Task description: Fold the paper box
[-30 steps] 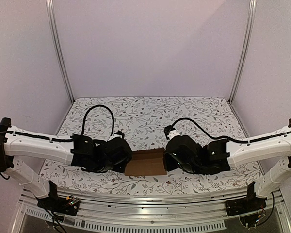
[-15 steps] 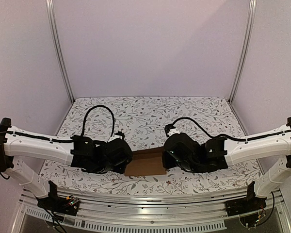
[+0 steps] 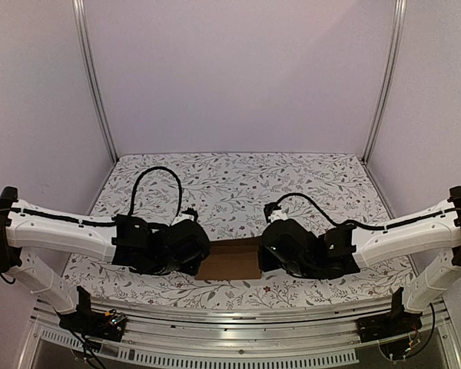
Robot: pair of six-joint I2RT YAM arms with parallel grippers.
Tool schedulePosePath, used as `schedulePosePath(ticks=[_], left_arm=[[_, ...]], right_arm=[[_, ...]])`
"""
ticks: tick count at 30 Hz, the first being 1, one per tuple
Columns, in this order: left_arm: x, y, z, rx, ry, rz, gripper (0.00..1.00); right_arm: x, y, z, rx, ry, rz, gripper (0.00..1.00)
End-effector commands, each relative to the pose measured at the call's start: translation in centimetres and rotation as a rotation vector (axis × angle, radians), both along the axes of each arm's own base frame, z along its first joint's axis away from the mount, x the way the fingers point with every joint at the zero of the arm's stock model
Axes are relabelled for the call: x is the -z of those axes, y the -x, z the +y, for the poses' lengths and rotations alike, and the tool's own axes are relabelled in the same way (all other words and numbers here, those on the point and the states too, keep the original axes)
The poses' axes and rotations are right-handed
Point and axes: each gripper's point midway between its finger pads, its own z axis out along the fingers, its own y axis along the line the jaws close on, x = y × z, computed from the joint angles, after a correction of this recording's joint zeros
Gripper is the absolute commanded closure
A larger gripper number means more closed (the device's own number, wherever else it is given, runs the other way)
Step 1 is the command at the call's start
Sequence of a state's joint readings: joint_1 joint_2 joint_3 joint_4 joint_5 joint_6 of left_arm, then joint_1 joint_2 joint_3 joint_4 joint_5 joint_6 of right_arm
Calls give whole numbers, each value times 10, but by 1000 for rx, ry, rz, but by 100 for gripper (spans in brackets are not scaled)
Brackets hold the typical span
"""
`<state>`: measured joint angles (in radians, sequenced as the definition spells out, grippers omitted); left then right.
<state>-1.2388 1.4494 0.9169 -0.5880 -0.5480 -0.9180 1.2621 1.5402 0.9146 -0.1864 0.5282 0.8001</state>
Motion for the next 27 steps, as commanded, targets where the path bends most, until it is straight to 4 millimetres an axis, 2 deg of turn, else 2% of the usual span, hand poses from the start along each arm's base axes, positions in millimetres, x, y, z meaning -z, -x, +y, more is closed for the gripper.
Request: schedulePosePath(ticks=[1,10,19,27], left_arm=[[-4,10,-21,46,70,13,100],[-1,12,-25,42,82,28,100],[1,12,-27,32,96,36,100],[1,11,-25,4,111,31,100]], right_arm=[[15,9,8,-22,-40,32,100],[24,11,8,-16,-42,20,100],[50,17,1,-33,35,19,100],[65,21,-17,-49,116,11,100]])
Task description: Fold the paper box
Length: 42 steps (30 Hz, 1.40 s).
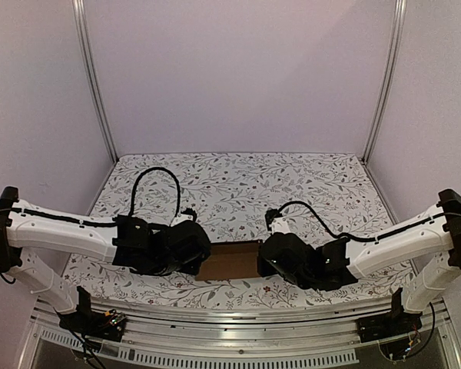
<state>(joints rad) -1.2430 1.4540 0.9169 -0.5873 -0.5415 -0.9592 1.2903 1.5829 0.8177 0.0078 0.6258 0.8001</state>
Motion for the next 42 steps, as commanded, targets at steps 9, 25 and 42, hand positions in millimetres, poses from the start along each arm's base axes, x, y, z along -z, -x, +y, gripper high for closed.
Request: schedulePosePath(ticks=[9,25,42], left_arm=[[-2,4,-24,3,98,-9,100],[-4,-1,-27,5,76,-32,100],[-1,0,-29,12,76,-28,100]], right_arm=[[32,31,7,-221,102,49,79],[-66,34,-17,-346,95,-155,49],[-103,8,50,-422,67,-224,96]])
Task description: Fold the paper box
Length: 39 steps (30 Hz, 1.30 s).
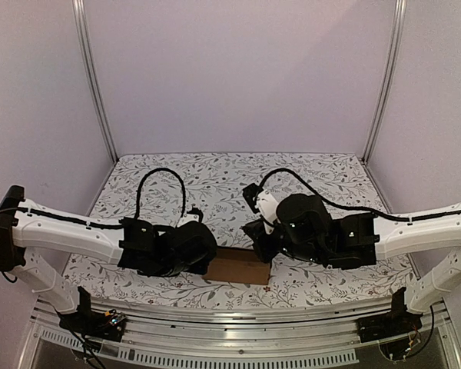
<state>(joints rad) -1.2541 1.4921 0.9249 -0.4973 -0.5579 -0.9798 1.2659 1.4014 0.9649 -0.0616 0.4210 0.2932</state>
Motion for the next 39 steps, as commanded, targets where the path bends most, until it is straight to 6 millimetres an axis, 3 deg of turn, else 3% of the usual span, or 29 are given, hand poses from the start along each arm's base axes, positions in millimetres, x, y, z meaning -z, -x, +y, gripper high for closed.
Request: schedulePosePath(ticks=[1,4,8,13,16,21,25,33,39], left_arm=[[0,4,-10,24,12,0,100],[1,5,-9,22,9,1,100],[2,5,-8,22,7,1,100],[4,6,-7,18,9,4,100],[5,6,-7,19,7,9,100],[7,9,-4,13,9,25,75],[7,15,-2,28,20,51,64],[3,34,-4,145,40,121,48],[-23,39,-4,237,54,103,41]], right_arm=[[14,-5,22,-28,12,8,98],[23,-7,31,-24,5,9,100],[53,-9,39,-14,20,41,100],[90,-8,39,10,43,88,100],[101,-5,38,15,58,99,100],[119,-2,32,38,95,106,100],[133,-3,29,59,115,118,100],[150,-2,29,68,131,137,100],[155,-2,27,66,149,134,100]])
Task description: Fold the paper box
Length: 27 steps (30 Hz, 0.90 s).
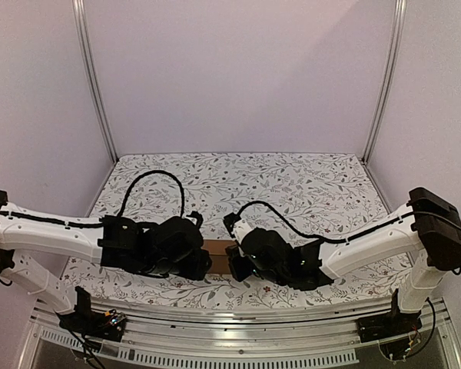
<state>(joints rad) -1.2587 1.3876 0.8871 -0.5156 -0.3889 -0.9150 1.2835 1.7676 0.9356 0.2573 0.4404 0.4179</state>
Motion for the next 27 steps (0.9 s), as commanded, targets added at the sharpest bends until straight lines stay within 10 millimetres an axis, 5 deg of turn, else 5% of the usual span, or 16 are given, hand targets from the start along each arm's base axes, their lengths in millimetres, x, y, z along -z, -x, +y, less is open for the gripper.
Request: schedulePosePath(ticks=[1,12,20,27], left_arm=[[-23,9,-2,104,19,-18,41],[-51,-46,-6,75,171,-70,98],[-19,-61,-13,70,251,21,100],[33,-58,8,-12,191,93,100]], right_arm=[[48,8,-22,0,152,46,100],[35,11,-21,-26,130,40,100],[25,11,-21,-26,111,33,100],[23,11,-22,-26,107,35,100]])
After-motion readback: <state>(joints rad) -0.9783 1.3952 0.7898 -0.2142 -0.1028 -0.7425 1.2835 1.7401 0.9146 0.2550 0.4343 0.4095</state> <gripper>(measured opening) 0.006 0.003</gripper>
